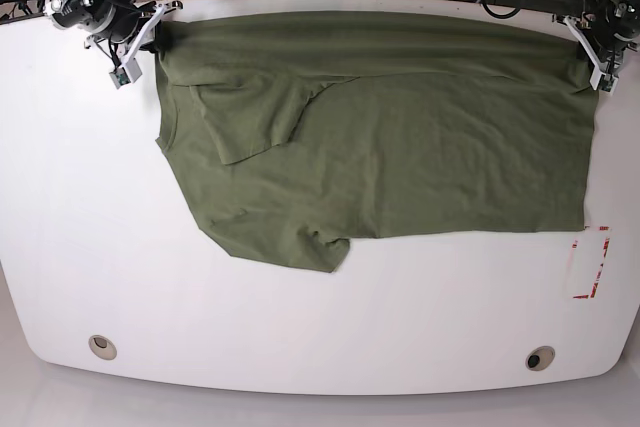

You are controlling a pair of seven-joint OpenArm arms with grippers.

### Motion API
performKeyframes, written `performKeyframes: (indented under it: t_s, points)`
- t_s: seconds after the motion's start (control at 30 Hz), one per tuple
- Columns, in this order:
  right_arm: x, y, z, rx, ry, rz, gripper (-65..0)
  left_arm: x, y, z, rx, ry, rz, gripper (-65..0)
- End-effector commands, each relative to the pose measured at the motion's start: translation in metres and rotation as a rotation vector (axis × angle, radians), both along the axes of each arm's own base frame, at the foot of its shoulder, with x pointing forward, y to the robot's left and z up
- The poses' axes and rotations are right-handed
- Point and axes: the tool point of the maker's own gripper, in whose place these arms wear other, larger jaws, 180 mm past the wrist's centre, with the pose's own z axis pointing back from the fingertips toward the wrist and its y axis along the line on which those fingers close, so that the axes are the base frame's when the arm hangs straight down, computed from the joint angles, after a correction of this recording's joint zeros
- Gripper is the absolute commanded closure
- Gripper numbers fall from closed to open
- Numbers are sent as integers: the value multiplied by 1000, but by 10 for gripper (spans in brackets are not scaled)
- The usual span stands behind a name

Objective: Fold the T-shirt properly
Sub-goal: 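Drag the held shirt edge back with both grippers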

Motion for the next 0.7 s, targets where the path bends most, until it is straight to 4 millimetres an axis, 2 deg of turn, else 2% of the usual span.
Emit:
performKeyframes:
  t_s: [0.0, 0.1, 0.17, 0.3, 0.33, 0.43, 0.67]
  points:
    - [-8, -15, 2, -58, 29, 14, -35, -7, 13, 6, 55, 44, -1, -25]
    - [-12, -23, 3, -69, 32, -7, -35, -12, 16, 4, 66, 84, 8, -78]
    - [-14, -33, 6, -85, 30, -35, -35, -14, 17, 4, 70, 101, 11, -161]
    - [-16, -36, 6, -88, 33, -44, -35, -4, 10, 19, 102, 61, -28, -313]
    - [-16, -36, 6, -88, 32, -44, -35, -2, 6, 20, 104, 59, -44, -333]
    - [-16, -36, 6, -88, 32, -44, -35, -7, -6, 23, 115, 77, -99, -364]
    - [-16, -36, 6, -89, 31, -42, -43, -12, -5, 40, 188, 124, -113, -371]
